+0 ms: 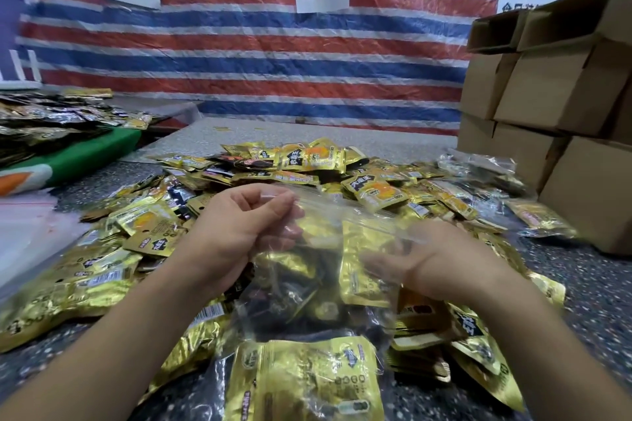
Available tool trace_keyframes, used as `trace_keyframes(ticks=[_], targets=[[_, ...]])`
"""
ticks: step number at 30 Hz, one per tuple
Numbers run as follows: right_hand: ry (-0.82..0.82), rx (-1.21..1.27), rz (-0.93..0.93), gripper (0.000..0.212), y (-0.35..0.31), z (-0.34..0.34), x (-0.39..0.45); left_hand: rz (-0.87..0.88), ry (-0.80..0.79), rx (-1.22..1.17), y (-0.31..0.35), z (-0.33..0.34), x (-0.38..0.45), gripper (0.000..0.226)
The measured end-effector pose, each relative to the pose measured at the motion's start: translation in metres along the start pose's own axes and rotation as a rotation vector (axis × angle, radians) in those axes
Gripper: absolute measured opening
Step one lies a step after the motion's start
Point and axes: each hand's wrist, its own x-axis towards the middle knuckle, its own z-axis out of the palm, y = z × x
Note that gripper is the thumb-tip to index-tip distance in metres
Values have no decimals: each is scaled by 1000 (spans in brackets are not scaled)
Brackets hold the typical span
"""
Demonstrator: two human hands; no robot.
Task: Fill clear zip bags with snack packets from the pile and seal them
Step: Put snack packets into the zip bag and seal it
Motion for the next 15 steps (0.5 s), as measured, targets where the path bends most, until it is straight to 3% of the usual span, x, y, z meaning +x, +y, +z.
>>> trace_keyframes(ticks=[8,15], targets=[[30,168,-1,54,-3,2,7,43,27,24,2,3,-1,12],[59,504,0,64,-2,-11,5,66,10,54,7,2,-5,17]])
